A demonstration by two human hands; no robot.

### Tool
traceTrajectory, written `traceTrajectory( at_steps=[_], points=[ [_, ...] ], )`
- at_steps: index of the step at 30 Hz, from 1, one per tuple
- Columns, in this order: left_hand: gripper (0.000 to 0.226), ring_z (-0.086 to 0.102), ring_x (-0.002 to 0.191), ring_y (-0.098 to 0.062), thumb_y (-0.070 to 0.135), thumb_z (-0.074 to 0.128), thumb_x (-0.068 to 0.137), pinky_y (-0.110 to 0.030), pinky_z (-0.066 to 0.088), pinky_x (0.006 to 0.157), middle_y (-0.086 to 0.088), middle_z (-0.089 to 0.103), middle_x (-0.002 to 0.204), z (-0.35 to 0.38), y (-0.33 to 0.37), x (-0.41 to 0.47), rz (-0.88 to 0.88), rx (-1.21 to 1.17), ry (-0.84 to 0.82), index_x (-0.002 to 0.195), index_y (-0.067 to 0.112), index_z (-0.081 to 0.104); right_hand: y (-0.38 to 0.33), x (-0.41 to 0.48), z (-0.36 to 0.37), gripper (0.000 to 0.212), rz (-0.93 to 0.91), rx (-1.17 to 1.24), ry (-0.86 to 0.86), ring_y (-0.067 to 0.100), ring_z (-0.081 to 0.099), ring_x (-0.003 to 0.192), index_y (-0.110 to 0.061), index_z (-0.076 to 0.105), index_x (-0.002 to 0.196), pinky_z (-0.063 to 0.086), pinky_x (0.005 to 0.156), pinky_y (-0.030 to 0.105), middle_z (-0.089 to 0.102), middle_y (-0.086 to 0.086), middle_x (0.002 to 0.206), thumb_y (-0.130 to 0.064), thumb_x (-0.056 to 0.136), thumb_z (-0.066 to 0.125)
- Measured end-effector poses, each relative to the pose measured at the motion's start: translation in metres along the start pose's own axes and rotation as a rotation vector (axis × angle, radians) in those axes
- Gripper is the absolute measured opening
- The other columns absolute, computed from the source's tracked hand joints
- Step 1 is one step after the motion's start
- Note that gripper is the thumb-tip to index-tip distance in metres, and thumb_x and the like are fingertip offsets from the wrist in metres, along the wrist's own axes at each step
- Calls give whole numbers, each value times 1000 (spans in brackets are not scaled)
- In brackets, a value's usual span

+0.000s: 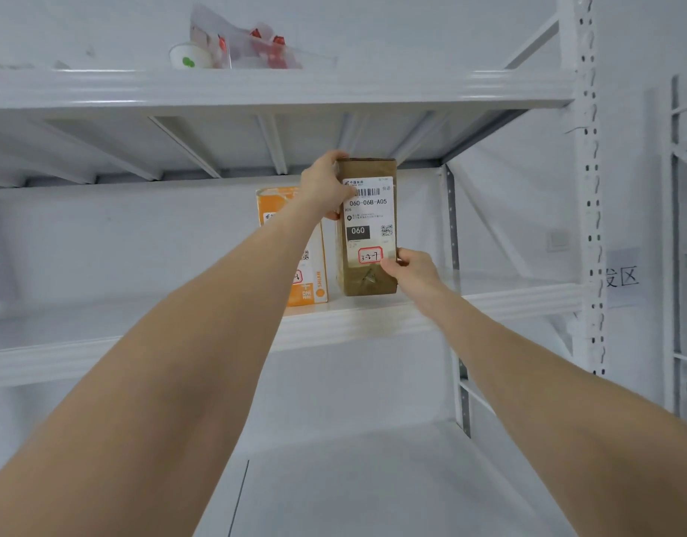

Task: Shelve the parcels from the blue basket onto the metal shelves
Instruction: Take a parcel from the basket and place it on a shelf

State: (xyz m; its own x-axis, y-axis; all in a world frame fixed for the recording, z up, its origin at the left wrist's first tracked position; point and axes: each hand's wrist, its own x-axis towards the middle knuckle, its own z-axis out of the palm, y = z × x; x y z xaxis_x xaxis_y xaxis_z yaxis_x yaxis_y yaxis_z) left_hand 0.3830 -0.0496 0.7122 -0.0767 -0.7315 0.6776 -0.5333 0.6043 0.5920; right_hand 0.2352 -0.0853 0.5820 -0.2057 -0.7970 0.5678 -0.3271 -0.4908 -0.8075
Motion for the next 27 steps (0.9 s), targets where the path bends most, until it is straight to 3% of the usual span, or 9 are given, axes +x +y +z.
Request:
traceTrajectory(
  at_steps=[6,10,14,18,22,25,27],
  points=[
    [57,62,105,-28,5,61,90,-40,59,69,-10,58,119,12,-10,3,-45,69,-5,140,20,37,14,10,-1,20,-9,-99,-39,20,58,85,-18,71,109,46,76,31,68,3,97,-23,92,63],
    [56,62,107,-29,5,59,91,-43,60,71,-11,57,122,20,-11,4,-77,91,1,140,19,35,18,8,-9,23,-8,-158,-66,22,62,97,-19,70,112,51,89,37,70,3,106,-25,91,62],
    [58,61,108,-30,7,60,90,-42,60,71,-11,55,125,25,-6,7,-87,180,17,140,18,34,13,5,-14,24,-16,-198,-84,24,61,101,-19,70,113,50,91,38,69,3,109,-27,93,60],
    [60,56,113,-28,14,63,88,-33,51,87,-12,49,131,28,-5,11,-27,454,67,140,10,35,7,2,-16,23,-9,-240,-115,23,60,98,-20,69,112,49,86,33,68,2,110,-29,95,56],
    [71,47,123,-31,14,63,85,-39,45,99,-12,39,140,31,-3,14,69,674,52,147,16,29,5,-1,-16,25,3,-325,-112,22,58,93,-21,67,114,45,79,29,67,2,112,-33,96,54],
    [71,40,128,-30,17,65,84,-42,41,104,-11,41,139,32,-2,15,130,835,48,147,16,31,4,-4,-18,31,5,-408,-104,26,60,105,-20,63,117,48,85,32,65,4,118,-38,93,59],
    [67,37,129,-29,16,65,84,-41,40,103,-10,41,138,33,0,15,152,898,60,144,12,34,-1,-10,-20,49,-44,-544,-79,28,55,116,-17,50,132,46,88,35,55,5,130,-38,90,63]
  ],
)
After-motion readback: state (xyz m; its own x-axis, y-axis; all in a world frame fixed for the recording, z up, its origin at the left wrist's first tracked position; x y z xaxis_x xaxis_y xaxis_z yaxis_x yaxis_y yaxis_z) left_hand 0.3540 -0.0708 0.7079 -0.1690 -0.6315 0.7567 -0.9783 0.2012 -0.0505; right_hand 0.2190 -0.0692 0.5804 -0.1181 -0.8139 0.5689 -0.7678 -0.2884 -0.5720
